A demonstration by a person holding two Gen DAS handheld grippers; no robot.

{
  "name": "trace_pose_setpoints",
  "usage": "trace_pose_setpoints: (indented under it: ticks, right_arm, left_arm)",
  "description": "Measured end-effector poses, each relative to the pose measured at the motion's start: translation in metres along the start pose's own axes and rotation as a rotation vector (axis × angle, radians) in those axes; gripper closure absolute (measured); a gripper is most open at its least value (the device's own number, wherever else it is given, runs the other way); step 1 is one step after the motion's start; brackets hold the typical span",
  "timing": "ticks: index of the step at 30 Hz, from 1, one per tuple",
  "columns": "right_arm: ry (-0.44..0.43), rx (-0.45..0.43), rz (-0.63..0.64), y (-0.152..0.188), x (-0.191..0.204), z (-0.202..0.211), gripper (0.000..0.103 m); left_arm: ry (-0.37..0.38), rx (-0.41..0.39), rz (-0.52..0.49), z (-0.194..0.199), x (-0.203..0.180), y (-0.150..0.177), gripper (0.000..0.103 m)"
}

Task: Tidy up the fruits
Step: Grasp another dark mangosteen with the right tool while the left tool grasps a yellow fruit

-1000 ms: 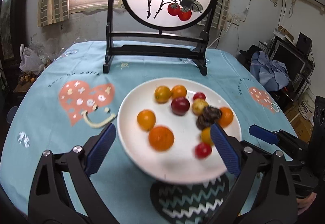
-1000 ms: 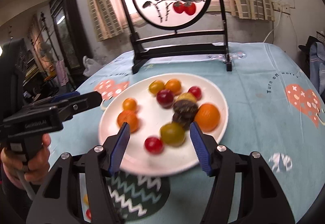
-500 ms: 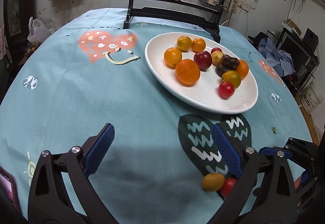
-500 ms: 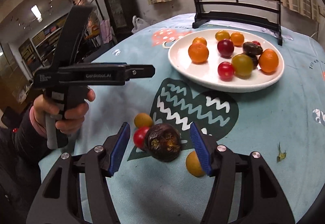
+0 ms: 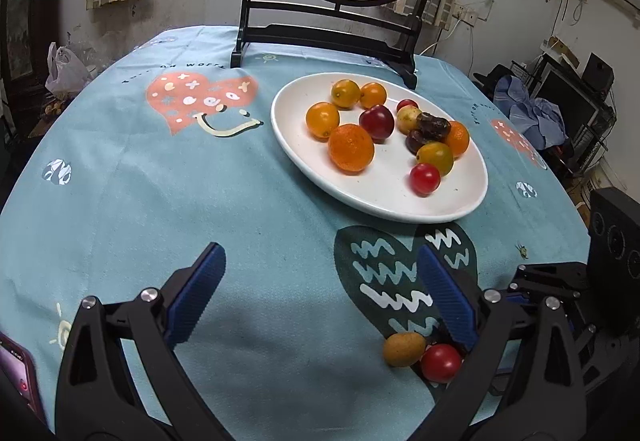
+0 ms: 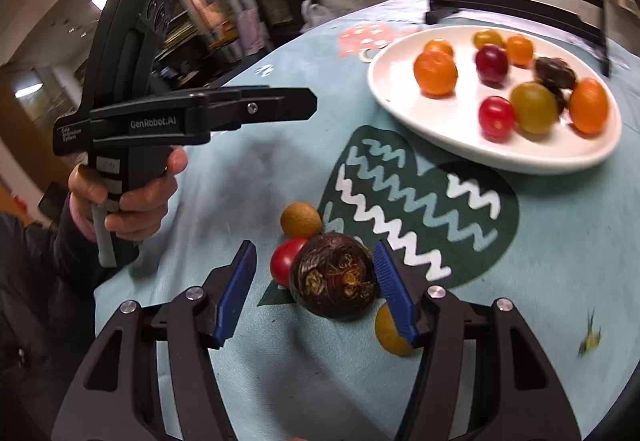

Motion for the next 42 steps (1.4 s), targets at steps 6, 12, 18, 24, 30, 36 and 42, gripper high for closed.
trace_pose_setpoints:
  ticks: [6, 12, 18, 24, 30, 36, 42]
  right_arm:
    - [0.019, 0.035, 0.049, -0.006, -0.006, -0.005, 0.050]
    - [0.039, 0.060, 0.125, 0.005, 0.005, 0.003, 0.060]
    - [0.080, -0.025, 0.109, 0.010, 0.013, 0.026, 0.060]
    - [0.115, -0.193, -0.051, 0.003, -0.012, 0.071, 0.060]
    - [0.115, -0.258, -0.173, 0.002, -0.036, 0.084, 0.060]
    - [0.109, -0.256, -0.155, 0.004, -0.028, 0.085, 0.060]
    - [0.108, -0.249, -0.146, 0.005, -0.024, 0.085, 0.060]
  left_arm:
    - [-0.006, -0.013, 0.010, 0.004, 0.005, -0.002, 0.005]
    - [-0.013, -0.021, 0.024, 0.007, 0.011, -0.004, 0.005]
    - [-0.017, -0.025, 0.017, 0.009, 0.011, -0.003, 0.005]
    - [0.002, 0.005, -0.112, 0.008, -0.004, 0.006, 0.006]
    - [0.113, 0.090, -0.278, 0.000, -0.034, 0.035, 0.046]
    - [0.202, 0.163, -0.269, -0.010, -0.039, 0.049, 0.059]
    - [0.250, 0.210, -0.310, -0.012, -0.051, 0.063, 0.061]
Point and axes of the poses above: each gripper's, at about its wrist camera, not at the fingertips, and z roughly against the way its jaws point, x to its left, y to its underside, the point moved 7 cm from there along -z, roughly the way its jaws point, and after that the axes turned 6 degrees about y, right-handed, at the moved point
